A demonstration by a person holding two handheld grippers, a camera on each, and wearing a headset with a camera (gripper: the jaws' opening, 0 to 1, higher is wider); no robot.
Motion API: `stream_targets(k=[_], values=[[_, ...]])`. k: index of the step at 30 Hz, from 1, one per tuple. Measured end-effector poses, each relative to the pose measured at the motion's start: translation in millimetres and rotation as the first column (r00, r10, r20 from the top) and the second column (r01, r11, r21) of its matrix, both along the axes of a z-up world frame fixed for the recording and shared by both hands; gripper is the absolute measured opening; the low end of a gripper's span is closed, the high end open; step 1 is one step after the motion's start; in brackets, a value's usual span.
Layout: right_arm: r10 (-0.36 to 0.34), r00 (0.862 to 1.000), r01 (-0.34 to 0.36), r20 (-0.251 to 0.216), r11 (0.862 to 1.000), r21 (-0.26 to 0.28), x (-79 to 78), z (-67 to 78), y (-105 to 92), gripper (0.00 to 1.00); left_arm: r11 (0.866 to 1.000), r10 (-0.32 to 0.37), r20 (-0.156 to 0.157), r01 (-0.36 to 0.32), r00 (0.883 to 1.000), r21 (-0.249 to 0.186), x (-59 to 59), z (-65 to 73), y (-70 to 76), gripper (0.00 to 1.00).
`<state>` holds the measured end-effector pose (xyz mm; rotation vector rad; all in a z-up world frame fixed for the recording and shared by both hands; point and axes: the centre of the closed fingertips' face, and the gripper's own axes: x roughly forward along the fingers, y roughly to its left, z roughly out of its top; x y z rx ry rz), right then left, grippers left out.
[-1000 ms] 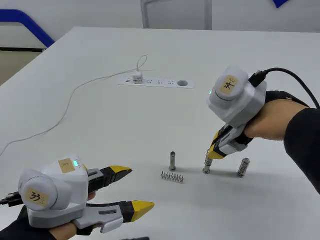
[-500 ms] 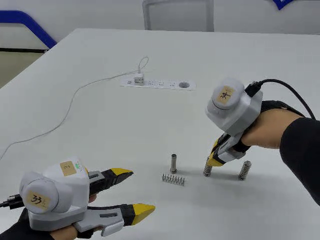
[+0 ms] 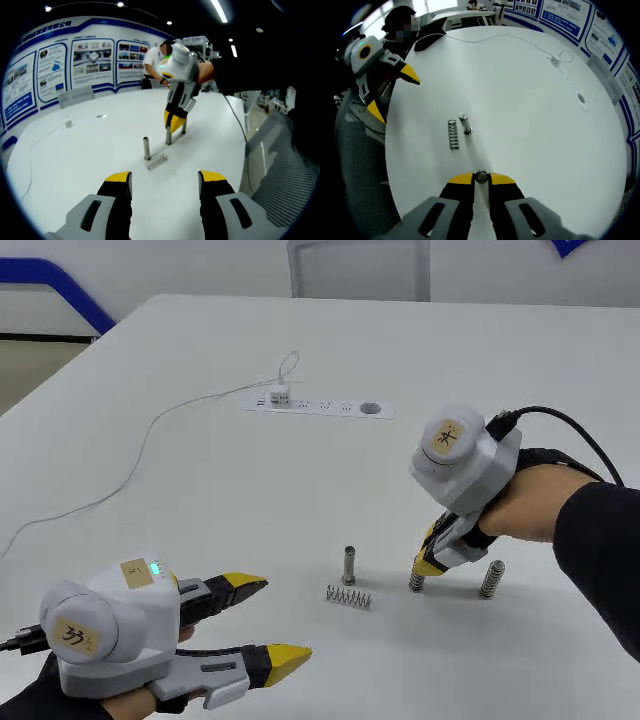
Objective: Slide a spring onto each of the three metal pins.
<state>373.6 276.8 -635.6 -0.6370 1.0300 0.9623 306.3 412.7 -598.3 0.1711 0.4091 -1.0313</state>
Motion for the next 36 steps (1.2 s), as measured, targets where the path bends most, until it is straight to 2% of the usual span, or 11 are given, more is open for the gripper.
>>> stream_targets(k=[5, 12, 18, 22, 28, 36], values=[[0.007, 1.0, -0.007, 0.02, 1.0, 0.004, -0.2, 3.8, 0.9, 0.15, 1.0, -0.002, 0.0, 0.002, 1.0, 0.001, -0.6, 0.0, -0.9, 0.55], [0.026, 0.998, -0.027, 0.059, 1.0, 0.016, -1.3, 16.8, 7.1, 0.16, 1.0, -0.006, 0.0, 0.006, 1.0, 0.004, -1.4, -0.2, -2.3, 0.55], [0.059, 0.995, -0.062, 0.079, 0.997, 0.04, -7.9, 22.9, 24.7, 0.16, 1.0, -0.009, 0.0, 0.009, 1.0, 0.006, -1.7, -0.5, -2.2, 0.55], [0.08, 0.994, -0.083, 0.075, 0.995, 0.046, -13.4, 16.5, 34.4, 0.16, 1.0, -0.008, 0.0, 0.008, 1.0, 0.006, -1.8, -0.1, -2.1, 0.55], [0.106, 0.993, -0.109, 0.059, 0.993, 0.044, -23.9, -0.5, 44.4, 0.16, 1.0, -0.006, 0.001, 0.006, 1.0, 0.006, -1.9, 0.2, -2.0, 0.55], [0.101, 0.994, -0.103, 0.052, 0.993, 0.057, -26.3, -16.3, 53.0, 0.16, 1.0, -0.006, 0.0, 0.006, 1.0, 0.009, -2.0, -0.1, -1.5, 0.55]])
